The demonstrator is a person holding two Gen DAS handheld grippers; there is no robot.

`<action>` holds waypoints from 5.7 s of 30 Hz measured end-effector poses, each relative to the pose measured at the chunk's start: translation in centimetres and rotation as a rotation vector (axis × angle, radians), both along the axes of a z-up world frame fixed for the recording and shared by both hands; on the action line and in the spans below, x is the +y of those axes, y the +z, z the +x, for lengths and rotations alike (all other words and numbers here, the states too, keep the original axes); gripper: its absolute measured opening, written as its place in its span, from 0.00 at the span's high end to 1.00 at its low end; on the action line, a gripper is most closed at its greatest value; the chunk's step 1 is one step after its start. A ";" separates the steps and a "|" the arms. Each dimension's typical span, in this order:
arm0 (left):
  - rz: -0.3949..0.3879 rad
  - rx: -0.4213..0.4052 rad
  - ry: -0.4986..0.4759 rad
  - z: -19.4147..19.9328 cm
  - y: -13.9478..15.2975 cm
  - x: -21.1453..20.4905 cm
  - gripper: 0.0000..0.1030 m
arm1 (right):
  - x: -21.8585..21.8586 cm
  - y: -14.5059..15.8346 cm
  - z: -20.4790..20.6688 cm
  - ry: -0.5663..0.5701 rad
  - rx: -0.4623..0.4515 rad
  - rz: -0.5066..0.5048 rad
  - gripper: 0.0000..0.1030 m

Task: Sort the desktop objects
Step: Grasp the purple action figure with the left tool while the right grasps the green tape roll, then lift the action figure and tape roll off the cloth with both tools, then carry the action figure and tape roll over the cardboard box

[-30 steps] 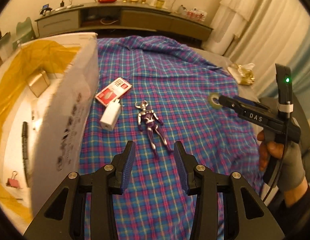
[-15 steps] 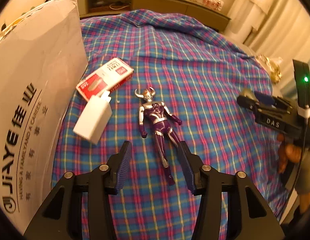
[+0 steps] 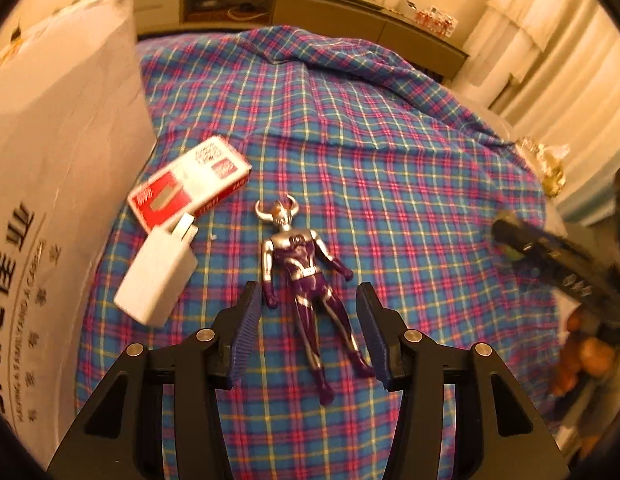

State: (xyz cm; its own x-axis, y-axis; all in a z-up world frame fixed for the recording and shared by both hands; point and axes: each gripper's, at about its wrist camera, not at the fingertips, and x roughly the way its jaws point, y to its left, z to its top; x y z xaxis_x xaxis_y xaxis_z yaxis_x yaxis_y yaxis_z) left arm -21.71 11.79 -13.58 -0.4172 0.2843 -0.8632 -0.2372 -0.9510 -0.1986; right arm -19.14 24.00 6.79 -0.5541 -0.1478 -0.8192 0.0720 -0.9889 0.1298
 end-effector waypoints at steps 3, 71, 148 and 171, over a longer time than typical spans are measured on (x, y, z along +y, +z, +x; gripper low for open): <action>-0.080 0.047 -0.021 0.2 -0.2 1.0 0.50 | 0.1 0.9 0.4 -0.015 0.017 -0.033 0.52; 0.053 0.132 -0.105 4.5 5.3 -2.8 0.66 | 1.4 -0.4 1.0 0.023 0.019 -0.015 0.80; 0.308 0.339 0.047 10.8 17.2 -23.1 0.66 | -28.0 18.6 13.9 0.349 0.292 -0.017 0.90; 0.370 0.314 0.158 8.8 16.8 -29.4 0.66 | -35.0 19.4 12.5 0.458 0.294 0.039 0.90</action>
State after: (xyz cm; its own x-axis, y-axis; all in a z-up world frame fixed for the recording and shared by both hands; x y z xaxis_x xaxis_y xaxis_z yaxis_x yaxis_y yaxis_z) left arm -12.93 -17.60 3.22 -0.7029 0.4593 -0.5431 -0.1979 -0.8597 -0.4708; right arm -6.64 -10.95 26.20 -0.6470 -0.4001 -0.6490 0.5240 -0.8517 0.0027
